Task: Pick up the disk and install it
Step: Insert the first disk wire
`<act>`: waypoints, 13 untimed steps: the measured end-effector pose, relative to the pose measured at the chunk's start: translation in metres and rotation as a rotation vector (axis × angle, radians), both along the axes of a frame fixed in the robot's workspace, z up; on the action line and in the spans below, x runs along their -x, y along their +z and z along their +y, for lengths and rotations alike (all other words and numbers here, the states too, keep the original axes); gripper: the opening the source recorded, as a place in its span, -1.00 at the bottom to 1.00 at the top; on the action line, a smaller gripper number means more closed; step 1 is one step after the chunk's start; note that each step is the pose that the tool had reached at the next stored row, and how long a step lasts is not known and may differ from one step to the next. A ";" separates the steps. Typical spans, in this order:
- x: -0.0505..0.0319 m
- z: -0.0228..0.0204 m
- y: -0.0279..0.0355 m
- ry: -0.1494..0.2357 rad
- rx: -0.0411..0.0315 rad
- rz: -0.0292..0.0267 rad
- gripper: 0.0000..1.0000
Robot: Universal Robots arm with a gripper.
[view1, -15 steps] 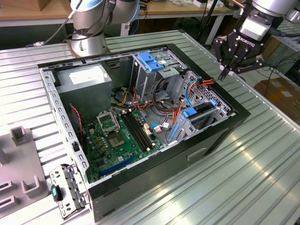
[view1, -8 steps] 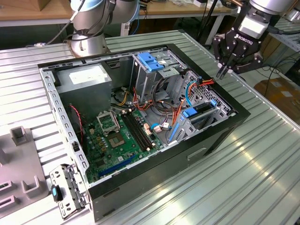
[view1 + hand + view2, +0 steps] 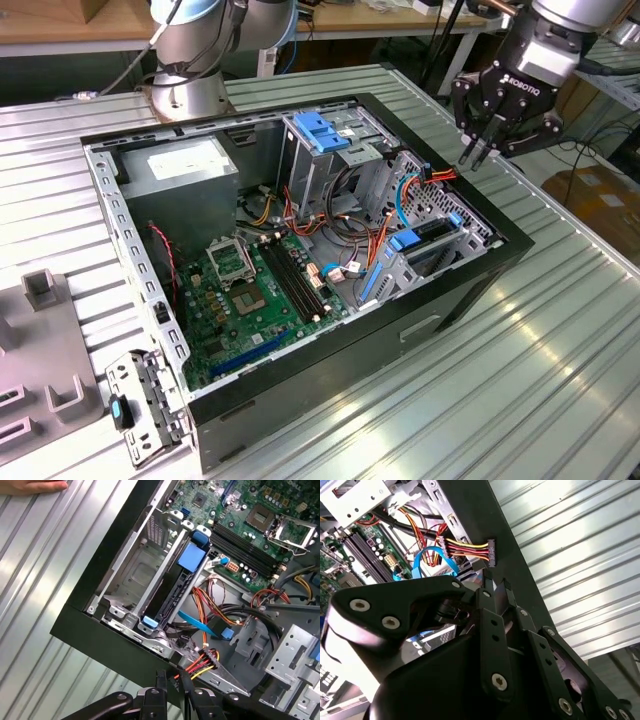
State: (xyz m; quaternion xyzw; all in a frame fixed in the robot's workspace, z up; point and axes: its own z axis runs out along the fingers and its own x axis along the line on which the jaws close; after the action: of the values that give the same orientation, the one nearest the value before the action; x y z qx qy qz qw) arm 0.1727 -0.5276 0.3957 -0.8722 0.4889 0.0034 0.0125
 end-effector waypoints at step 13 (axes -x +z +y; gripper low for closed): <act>-0.0001 0.0000 -0.0009 0.071 0.0000 0.0000 -0.36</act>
State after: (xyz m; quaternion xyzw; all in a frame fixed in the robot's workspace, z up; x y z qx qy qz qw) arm 0.1728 -0.5276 0.3948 -0.8891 0.4576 0.0039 0.0123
